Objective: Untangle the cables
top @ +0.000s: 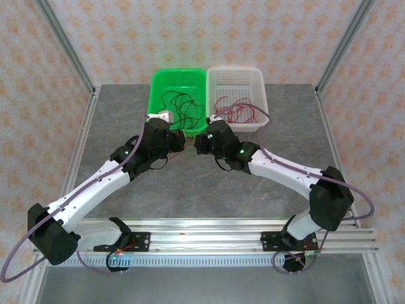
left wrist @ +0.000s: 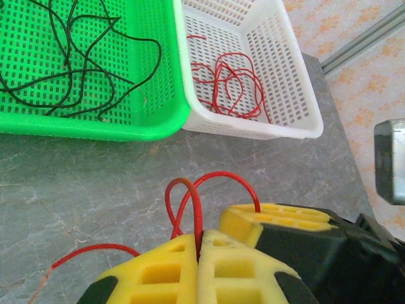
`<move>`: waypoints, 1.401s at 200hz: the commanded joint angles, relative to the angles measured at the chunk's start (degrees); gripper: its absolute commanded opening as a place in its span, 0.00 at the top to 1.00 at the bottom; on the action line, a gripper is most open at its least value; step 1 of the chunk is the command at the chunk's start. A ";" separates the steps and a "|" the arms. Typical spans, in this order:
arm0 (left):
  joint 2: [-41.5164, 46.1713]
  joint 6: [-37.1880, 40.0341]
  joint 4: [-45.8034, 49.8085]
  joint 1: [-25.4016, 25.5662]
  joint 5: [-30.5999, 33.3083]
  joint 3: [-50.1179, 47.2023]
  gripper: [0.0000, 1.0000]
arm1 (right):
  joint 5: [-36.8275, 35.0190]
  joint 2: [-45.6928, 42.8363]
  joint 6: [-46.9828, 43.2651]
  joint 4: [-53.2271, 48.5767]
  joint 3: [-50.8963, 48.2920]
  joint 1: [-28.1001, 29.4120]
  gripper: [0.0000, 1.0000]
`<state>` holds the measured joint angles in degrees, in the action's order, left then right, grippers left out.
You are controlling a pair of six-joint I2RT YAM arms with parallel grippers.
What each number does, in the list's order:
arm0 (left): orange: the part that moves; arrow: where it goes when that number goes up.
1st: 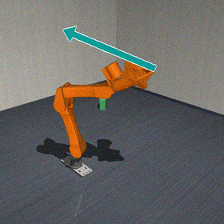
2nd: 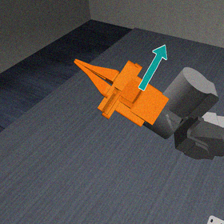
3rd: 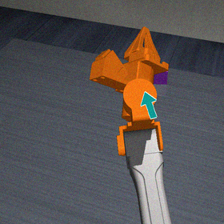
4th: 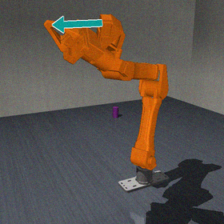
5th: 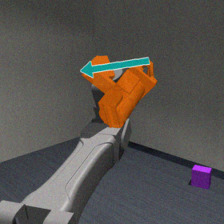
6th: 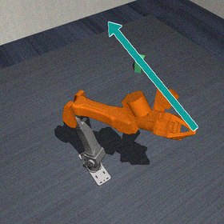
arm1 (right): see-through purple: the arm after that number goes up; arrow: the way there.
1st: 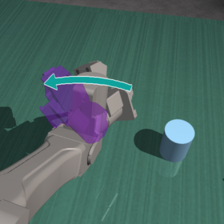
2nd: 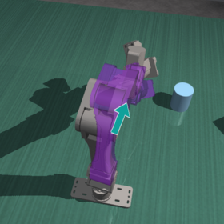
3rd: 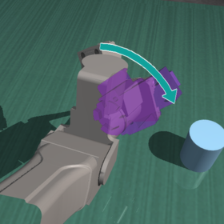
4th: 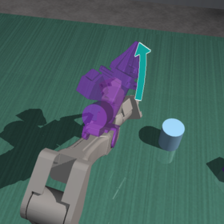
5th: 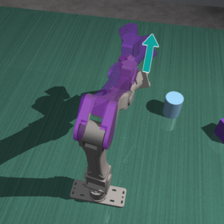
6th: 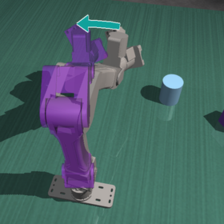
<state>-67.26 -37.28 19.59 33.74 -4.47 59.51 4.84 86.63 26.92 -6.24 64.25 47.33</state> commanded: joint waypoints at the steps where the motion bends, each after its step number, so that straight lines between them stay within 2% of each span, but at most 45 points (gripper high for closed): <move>1: 2.82 0.22 1.64 -0.25 1.50 1.21 1.00 | -9.50 -0.47 -2.69 -3.62 1.82 0.39 1.00; 25: 4.17 1.88 6.53 -0.25 6.19 3.82 1.00 | -18.12 -2.31 -8.77 -6.57 1.07 0.39 1.00; 51: 5.10 3.35 11.86 -0.25 11.59 6.81 1.00 | -25.84 -7.03 -17.55 -4.38 -3.16 0.34 1.00; 73: 4.97 4.67 15.45 -0.29 16.20 7.84 1.00 | -28.75 -12.55 -19.55 -2.36 -6.00 -0.28 1.00; 97: 4.21 4.89 16.88 -0.25 18.77 6.59 1.00 | -24.90 -19.52 -13.48 0.36 -8.76 -3.39 1.00; 125: 3.33 4.67 14.81 -0.25 17.31 3.78 1.00 | -17.53 -27.18 -5.12 5.12 -12.63 -6.89 1.00; 170: 1.55 4.08 10.62 -0.25 13.91 0.73 1.00 | -12.74 -30.62 3.01 7.23 -12.29 -7.78 1.00; 217: 2.32 6.01 5.34 0.08 6.13 -0.95 1.00 | -11.57 -28.42 -2.92 -0.02 -5.71 -7.87 1.00; 240: 4.05 7.57 1.46 1.30 1.04 -1.50 0.87 | -7.61 -27.46 -10.33 -4.53 -2.21 -8.26 1.00; 255: 4.69 8.78 0.30 3.01 -0.01 -0.70 0.82 | -4.75 -26.00 -15.24 -9.41 0.89 -8.82 1.00; 280: 4.72 10.77 0.05 7.09 0.92 2.13 0.79 | -0.93 -24.11 -21.43 -16.23 4.76 -9.01 1.00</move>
<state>-63.61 -29.69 22.83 37.82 -1.76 58.52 -1.37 61.12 14.50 -13.50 65.47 38.57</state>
